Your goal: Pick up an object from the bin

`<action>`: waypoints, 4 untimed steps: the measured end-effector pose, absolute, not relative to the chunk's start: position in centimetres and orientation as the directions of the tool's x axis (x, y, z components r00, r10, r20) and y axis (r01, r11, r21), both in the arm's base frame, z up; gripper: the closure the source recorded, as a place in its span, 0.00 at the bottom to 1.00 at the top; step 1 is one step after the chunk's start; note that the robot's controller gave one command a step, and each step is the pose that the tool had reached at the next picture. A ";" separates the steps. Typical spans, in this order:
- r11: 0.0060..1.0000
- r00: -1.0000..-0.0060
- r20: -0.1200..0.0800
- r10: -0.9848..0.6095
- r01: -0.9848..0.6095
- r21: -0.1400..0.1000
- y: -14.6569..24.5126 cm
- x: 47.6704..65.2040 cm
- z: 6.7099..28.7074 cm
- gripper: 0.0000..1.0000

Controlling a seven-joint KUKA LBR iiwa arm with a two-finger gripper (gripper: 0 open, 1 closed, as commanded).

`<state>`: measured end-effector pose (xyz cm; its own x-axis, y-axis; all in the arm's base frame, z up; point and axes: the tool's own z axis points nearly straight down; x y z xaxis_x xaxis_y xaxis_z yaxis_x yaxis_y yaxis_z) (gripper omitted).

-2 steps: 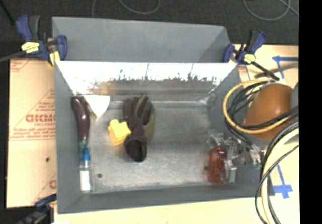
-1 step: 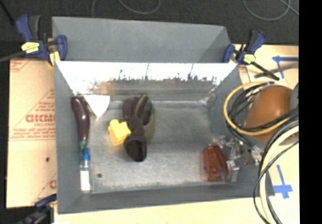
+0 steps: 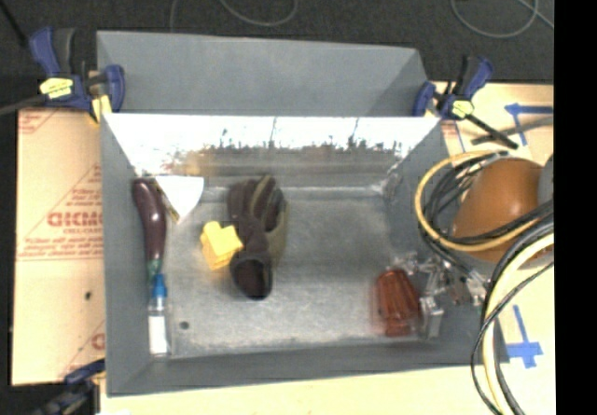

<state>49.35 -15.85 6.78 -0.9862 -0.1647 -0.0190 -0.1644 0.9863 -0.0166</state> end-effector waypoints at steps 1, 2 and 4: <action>0.960 -0.959 -0.030 0.281 0.281 -0.010 -15.3 48.3 7.5 1.00; 0.960 -0.960 -0.030 0.280 0.280 -0.011 -15.3 48.3 7.5 1.00; 0.960 -0.959 -0.033 0.281 0.281 -0.009 -15.3 48.7 17.1 1.00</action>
Offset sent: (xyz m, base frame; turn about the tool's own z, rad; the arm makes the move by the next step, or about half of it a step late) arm 0.0000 0.0000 0.0000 0.0000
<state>48.75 -15.35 17.08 -0.9592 0.2809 -0.0334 0.2813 0.9596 -0.0090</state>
